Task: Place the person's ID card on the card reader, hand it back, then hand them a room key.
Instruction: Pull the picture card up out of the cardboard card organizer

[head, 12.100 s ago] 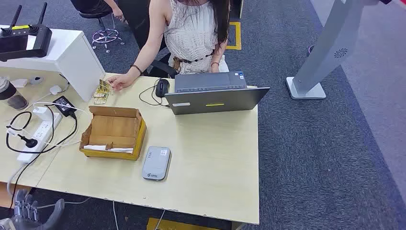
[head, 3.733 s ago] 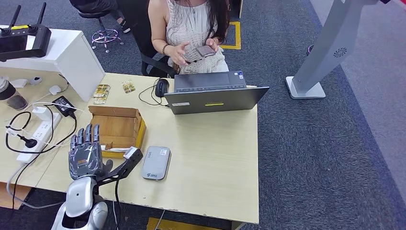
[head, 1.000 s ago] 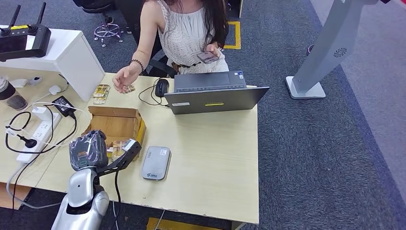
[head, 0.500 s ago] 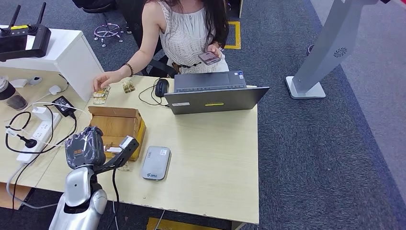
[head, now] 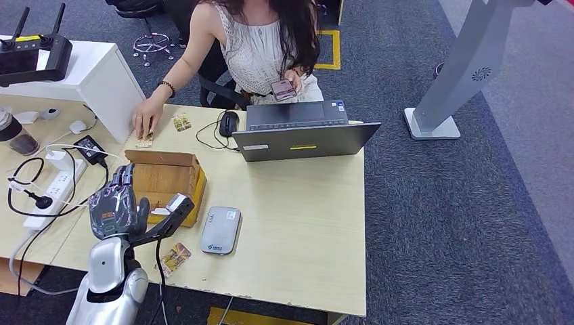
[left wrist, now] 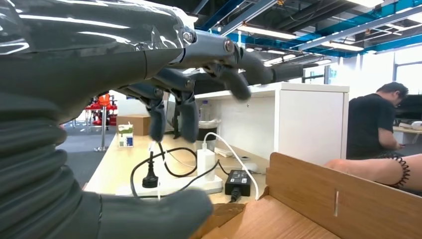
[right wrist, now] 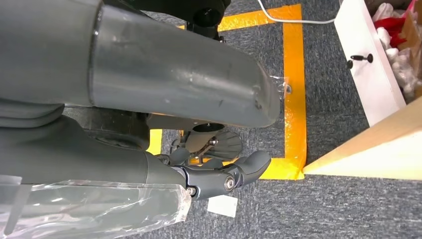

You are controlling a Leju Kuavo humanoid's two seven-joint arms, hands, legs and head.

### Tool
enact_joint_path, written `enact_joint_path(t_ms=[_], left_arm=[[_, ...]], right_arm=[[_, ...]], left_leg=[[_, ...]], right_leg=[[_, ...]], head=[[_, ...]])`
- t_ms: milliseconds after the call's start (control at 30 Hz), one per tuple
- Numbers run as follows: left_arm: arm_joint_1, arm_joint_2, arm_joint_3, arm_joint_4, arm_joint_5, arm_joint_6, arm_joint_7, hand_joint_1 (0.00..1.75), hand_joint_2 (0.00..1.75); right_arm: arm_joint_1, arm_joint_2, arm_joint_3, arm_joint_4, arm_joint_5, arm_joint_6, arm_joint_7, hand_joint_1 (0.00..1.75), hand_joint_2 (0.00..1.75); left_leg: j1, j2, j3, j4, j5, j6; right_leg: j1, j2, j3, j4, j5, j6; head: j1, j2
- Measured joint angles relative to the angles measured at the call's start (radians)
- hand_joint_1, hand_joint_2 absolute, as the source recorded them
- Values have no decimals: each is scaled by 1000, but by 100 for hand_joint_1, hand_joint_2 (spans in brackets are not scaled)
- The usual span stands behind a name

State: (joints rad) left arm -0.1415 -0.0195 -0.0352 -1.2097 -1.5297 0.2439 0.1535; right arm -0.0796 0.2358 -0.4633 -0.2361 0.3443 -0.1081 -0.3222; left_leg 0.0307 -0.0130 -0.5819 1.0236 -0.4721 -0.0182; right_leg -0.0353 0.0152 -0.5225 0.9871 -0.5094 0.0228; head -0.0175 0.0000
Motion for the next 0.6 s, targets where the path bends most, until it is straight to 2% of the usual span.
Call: enact_joint_path(t_ms=[600], left_arm=[[22,-5,3,-9,-7,0,-1,0,175]], right_arm=[[2,0,-9,0,29,17,-16,0,0]], left_leg=[[0,0,0,0,0,0]], right_leg=[[0,0,0,0,0,0]], head=[[0,0]])
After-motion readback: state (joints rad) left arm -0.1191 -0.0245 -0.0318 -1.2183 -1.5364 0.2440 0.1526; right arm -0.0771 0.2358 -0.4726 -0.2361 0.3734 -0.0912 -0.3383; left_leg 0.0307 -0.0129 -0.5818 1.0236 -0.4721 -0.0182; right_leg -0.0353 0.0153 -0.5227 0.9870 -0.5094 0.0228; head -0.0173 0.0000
